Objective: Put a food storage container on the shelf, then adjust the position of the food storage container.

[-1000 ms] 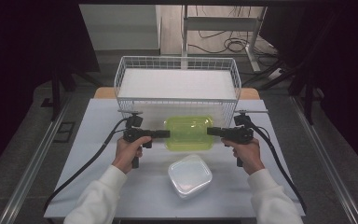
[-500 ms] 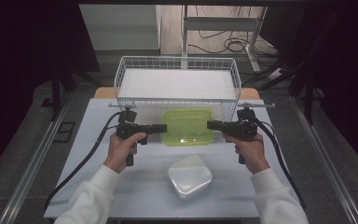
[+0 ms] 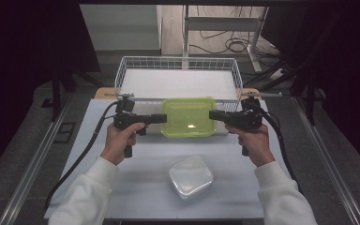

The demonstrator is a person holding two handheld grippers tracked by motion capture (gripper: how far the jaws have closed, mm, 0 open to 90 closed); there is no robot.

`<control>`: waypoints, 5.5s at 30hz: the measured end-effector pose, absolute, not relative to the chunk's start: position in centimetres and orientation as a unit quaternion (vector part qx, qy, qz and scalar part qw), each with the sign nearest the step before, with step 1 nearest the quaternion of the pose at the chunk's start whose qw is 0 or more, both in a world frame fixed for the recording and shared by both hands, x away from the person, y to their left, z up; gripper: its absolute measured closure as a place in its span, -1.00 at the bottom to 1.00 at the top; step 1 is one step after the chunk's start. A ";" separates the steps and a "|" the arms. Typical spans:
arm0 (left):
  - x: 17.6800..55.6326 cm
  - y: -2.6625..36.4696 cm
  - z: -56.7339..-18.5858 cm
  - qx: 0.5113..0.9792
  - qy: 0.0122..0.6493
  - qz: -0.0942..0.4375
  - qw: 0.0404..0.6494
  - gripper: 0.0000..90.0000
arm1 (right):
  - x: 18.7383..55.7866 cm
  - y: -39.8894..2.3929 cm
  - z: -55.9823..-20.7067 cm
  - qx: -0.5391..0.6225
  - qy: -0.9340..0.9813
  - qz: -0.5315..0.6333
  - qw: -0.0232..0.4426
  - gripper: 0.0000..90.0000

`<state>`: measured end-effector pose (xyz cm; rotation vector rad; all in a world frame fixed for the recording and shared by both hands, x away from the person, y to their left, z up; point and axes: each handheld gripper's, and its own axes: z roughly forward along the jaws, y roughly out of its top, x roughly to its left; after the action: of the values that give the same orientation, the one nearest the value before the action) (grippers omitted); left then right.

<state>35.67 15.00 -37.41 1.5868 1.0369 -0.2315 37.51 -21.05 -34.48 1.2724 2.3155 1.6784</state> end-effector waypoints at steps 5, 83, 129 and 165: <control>36.7 15.4 -36.2 0.678 0.443 -0.093 0.579 0.73 | 38.5 -20.7 -33.4 0.404 0.738 0.541 0.009 0.74; 44.8 17.2 -32.7 0.656 0.474 -0.040 0.586 -0.47 | 46.9 -18.6 -29.0 0.473 0.712 0.511 0.092 -0.40; 25.5 18.2 -45.2 0.761 0.462 0.040 0.453 -0.50 | 27.9 -25.6 -42.6 0.369 0.817 0.438 0.065 -0.36; 25.6 16.7 -46.9 0.789 0.445 0.018 0.423 -0.53 | 22.8 -16.3 -46.2 0.158 0.943 0.292 -0.017 0.98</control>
<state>25.57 16.74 -46.86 1.9762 1.1139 0.0443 22.83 -16.25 -46.20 0.5009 2.9960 0.9277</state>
